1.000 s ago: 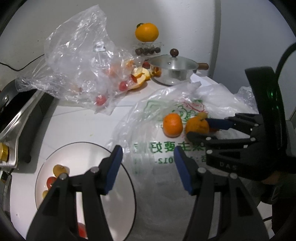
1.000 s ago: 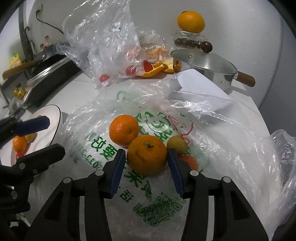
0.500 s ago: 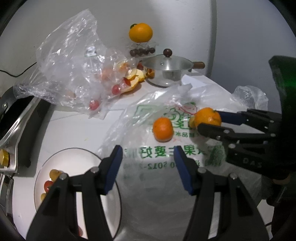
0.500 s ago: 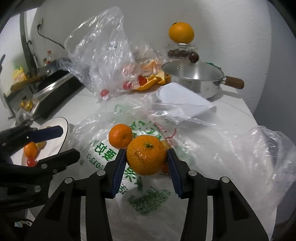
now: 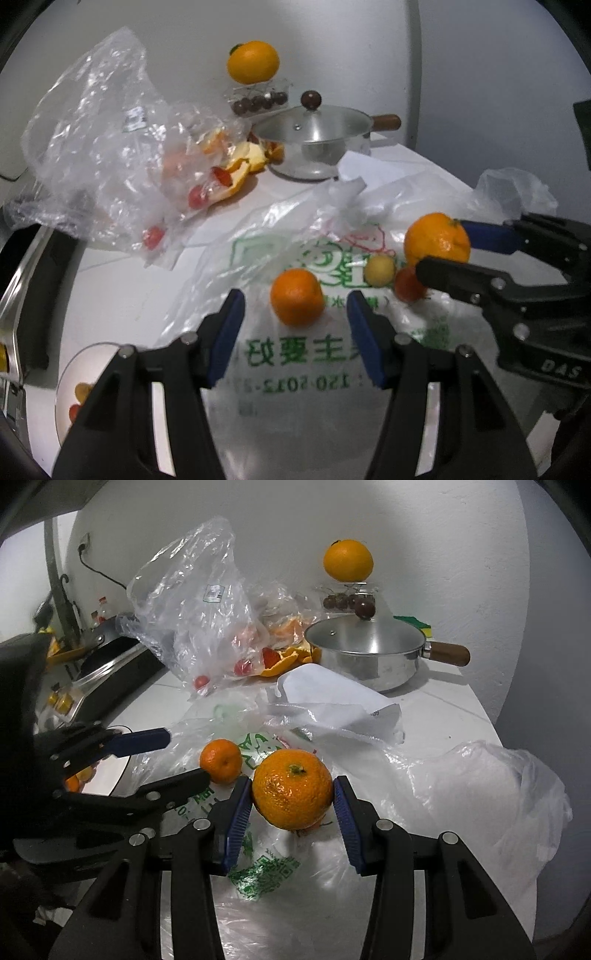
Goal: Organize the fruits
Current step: 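Grasp a mandarin orange with the right gripper while the left grasps another mandarin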
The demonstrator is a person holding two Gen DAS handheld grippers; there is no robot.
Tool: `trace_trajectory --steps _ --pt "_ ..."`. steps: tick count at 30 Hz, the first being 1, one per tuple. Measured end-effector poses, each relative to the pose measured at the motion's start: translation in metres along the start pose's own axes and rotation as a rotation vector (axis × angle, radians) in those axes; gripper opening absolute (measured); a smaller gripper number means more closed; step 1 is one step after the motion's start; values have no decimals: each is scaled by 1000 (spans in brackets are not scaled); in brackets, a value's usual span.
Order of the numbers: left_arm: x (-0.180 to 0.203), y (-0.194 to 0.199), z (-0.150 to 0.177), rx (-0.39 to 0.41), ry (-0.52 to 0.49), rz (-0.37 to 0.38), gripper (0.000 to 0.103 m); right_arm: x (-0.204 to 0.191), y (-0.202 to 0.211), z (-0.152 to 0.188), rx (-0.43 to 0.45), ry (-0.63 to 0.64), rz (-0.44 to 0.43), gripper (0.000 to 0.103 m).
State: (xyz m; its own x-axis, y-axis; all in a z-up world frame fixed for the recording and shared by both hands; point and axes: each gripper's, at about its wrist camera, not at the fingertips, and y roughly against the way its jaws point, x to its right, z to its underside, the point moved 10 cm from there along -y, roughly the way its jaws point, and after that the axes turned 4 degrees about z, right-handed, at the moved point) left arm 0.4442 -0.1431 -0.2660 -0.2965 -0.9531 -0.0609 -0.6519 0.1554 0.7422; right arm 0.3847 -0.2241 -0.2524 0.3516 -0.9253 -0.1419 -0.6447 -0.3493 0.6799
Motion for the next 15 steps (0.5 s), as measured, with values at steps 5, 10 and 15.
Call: trace_trajectory --steps 5,10,15 --pt "0 -14 -2 -21 -4 -6 59 7 -6 -2 4 -15 -23 47" --pt "-3 -29 -1 -49 2 -14 58 13 -11 -3 2 -23 -32 47" --pt "-4 -40 3 -79 10 -7 43 14 -13 -1 -6 -15 -45 47"
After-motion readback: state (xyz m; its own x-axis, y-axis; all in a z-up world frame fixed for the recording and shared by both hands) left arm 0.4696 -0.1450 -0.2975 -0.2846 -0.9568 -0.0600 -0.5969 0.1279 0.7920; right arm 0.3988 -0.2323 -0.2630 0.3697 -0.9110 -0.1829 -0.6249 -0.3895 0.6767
